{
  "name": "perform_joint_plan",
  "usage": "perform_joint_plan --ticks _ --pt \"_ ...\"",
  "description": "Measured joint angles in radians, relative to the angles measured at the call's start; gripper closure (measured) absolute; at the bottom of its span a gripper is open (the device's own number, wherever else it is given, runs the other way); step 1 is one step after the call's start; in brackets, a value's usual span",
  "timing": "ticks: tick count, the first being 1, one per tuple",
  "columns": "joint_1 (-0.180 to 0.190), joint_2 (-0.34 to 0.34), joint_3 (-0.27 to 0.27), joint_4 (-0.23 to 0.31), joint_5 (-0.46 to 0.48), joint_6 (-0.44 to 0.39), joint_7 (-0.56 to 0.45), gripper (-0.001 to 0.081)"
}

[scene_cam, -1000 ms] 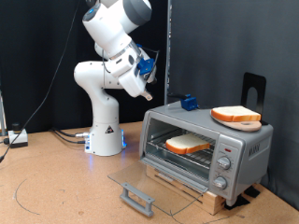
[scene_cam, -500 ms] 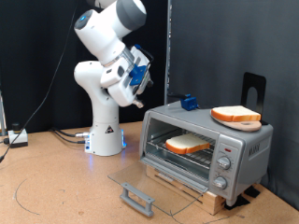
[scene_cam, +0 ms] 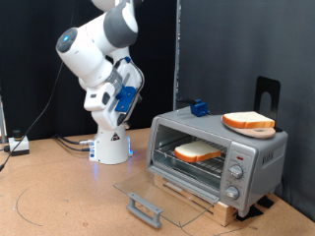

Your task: Make a piece of toast with the oven

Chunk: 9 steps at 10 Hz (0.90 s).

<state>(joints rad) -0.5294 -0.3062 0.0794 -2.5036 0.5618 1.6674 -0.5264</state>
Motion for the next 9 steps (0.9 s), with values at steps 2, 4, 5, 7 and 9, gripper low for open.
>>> perform_joint_plan --ticks 2,4,5,7,9 --pt "-0.016 0.067 -0.013 0.033 -0.021 0.03 -0.021 -0.0001" --pt "-0.017 0.072 -0.016 0.039 -0.021 -0.026 0.001 -0.0001" --pt "-0.021 0.085 -0.025 0.05 0.012 -0.052 0.042 -0.0001" --pt "-0.043 0.144 -0.047 0.073 0.063 -0.022 0.123 -0.0001" --pt "-0.06 0.214 -0.054 0.094 0.016 0.035 0.159 -0.0001"
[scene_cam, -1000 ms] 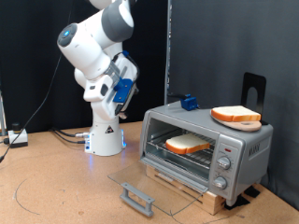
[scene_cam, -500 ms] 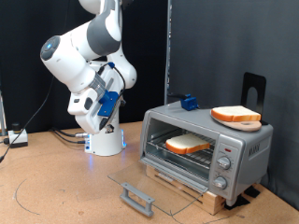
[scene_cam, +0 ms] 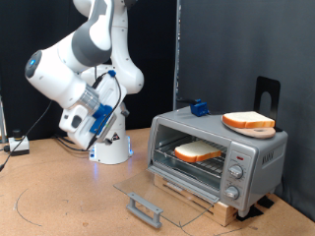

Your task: Make a piece of toast with the oven

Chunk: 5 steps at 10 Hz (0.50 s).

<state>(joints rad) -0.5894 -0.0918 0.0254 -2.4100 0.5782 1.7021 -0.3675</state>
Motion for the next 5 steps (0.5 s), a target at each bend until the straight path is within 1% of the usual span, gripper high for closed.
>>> perform_joint_plan --ticks 1,2,4,5 --pt "-0.005 0.039 -0.001 0.018 -0.051 0.01 0.02 -0.0001" --pt "-0.006 0.086 -0.001 0.052 -0.078 0.011 0.039 -0.0001" --pt "-0.006 0.09 -0.002 0.049 -0.055 -0.004 0.022 -0.0001" --pt "-0.01 0.106 -0.004 0.045 0.003 0.0 -0.004 -0.0001"
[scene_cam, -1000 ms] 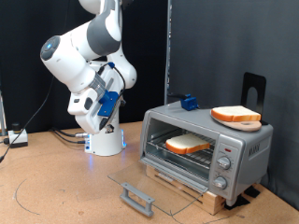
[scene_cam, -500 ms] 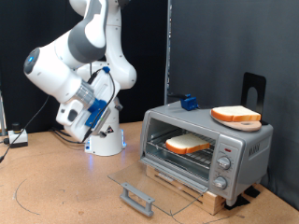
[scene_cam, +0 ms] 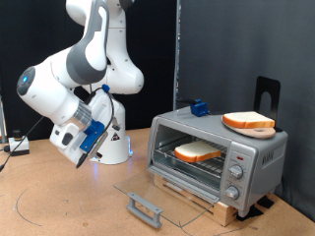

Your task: Make a piece of toast with the oven

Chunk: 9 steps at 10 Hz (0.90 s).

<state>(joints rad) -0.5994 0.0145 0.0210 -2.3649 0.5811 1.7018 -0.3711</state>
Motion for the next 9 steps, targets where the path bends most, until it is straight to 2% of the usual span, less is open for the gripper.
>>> perform_joint_plan --ticks 2,4,5,9 --pt "-0.007 0.07 -0.007 0.001 0.057 0.059 -0.034 -0.0001" --pt "-0.006 0.145 -0.006 0.008 0.07 0.143 -0.026 -0.0001" --pt "-0.004 0.186 -0.005 0.034 0.072 0.155 -0.013 -0.0001" --pt "-0.011 0.213 -0.008 0.022 0.101 0.149 -0.117 -0.0001"
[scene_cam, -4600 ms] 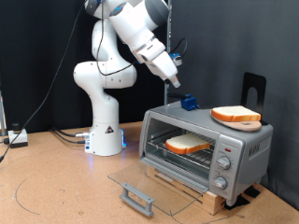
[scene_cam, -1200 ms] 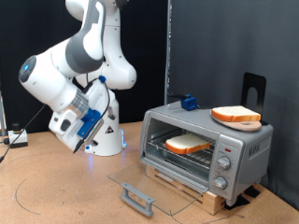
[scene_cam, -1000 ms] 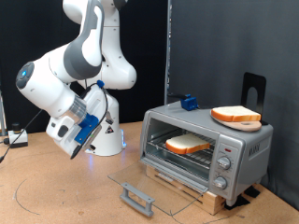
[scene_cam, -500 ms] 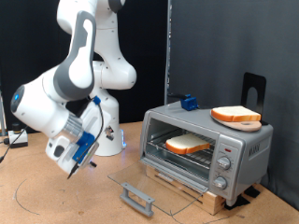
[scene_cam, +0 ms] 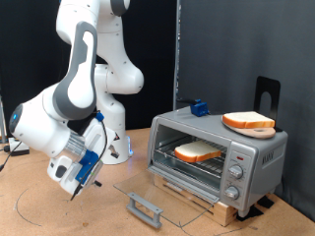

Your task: Make a piece of toast with the oven

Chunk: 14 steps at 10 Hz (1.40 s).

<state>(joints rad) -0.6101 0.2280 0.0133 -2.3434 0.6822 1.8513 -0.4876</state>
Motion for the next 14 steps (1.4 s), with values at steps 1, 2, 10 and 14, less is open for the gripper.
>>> perform_joint_plan --ticks 1,2,10,14 --pt "0.0 0.025 0.0 -0.002 -0.009 0.009 -0.002 -0.0001" --pt "0.0 0.051 0.0 -0.005 -0.024 0.018 -0.003 -0.0001" --pt "0.013 0.125 0.082 -0.141 0.031 0.107 -0.13 -0.0001" --pt "-0.022 0.029 0.085 -0.178 0.085 -0.064 -0.17 -0.0001"
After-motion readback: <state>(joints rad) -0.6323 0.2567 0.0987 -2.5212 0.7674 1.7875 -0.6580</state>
